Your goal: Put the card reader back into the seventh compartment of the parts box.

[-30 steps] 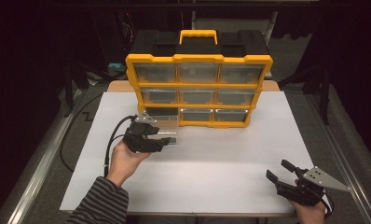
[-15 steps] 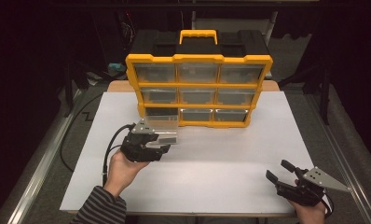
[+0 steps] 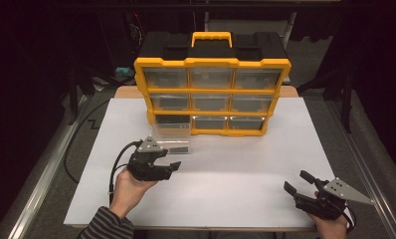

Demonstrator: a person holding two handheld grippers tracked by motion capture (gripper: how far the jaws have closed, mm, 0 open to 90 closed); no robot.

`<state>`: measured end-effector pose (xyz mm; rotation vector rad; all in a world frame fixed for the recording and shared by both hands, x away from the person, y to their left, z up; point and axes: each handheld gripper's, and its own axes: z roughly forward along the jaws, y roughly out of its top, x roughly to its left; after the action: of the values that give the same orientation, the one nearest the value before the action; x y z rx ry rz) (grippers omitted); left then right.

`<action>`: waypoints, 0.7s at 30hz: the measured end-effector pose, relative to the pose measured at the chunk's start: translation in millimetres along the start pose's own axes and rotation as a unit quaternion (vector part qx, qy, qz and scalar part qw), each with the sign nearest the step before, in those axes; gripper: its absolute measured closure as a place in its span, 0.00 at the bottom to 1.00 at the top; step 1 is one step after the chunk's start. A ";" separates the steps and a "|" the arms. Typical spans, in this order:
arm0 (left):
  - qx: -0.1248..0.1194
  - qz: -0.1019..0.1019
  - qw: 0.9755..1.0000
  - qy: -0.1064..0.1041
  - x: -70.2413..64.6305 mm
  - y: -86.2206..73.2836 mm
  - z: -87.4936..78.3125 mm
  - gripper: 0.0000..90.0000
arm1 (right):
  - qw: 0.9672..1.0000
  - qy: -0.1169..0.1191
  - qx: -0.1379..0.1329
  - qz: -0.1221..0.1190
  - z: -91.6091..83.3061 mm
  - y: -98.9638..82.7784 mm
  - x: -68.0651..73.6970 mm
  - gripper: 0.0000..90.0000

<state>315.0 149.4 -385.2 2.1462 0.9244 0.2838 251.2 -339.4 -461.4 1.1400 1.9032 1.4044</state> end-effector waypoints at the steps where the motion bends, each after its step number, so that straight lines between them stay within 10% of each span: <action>1: -0.001 -0.001 1.000 0.001 0.1 -1.5 -0.2 0.42 | 1.000 0.000 0.000 0.000 0.1 0.0 0.0 0.30; 21: -0.021 -0.020 0.999 0.017 10.5 -24.9 -6.8 0.39 | 1.000 0.000 0.002 0.001 0.3 0.1 0.1 0.30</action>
<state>306.3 171.6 -399.6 2.0878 0.9720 0.3184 251.4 -339.1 -461.4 1.1427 1.9061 1.4036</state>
